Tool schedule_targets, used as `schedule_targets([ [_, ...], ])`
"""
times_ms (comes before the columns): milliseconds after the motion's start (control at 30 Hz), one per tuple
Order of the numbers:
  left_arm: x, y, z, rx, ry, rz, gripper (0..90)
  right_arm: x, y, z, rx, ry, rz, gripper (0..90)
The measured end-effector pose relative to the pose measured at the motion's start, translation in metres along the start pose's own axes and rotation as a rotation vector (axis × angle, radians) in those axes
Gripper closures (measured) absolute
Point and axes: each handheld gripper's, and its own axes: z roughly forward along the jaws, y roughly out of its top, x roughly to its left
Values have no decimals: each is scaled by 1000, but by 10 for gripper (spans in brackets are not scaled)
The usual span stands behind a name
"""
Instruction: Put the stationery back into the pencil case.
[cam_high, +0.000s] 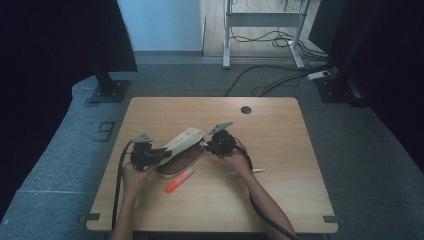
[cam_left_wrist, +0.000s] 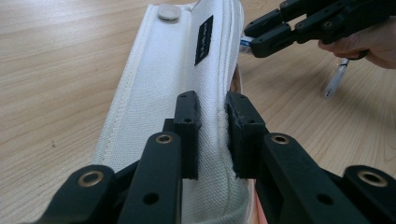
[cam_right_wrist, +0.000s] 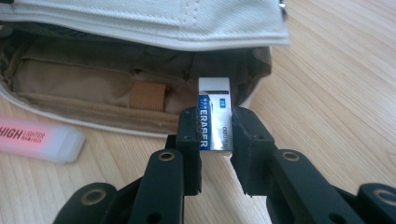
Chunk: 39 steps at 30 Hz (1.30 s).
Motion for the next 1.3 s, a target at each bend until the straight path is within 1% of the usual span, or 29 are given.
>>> schedule_targets([
  [267,0,0,0,-2,2,0,756,1,7,12,16,-7,-1,718],
  [500,-2,1,0,1,1,2,756,2,9,24,30,-8,5,718],
  [667,-3,1,1,2,-4,5,756,3,13,32,32,-15,-7,718],
  [1000,-4,1,2,5,-11,9,755,1,16,43,22,-27,5,717],
  [1233,-4,1,2,4,-12,12,754,2,22,51,21,-38,1,713],
  [1300,-4,1,2,3,-12,12,754,2,22,53,24,-32,-1,709],
])
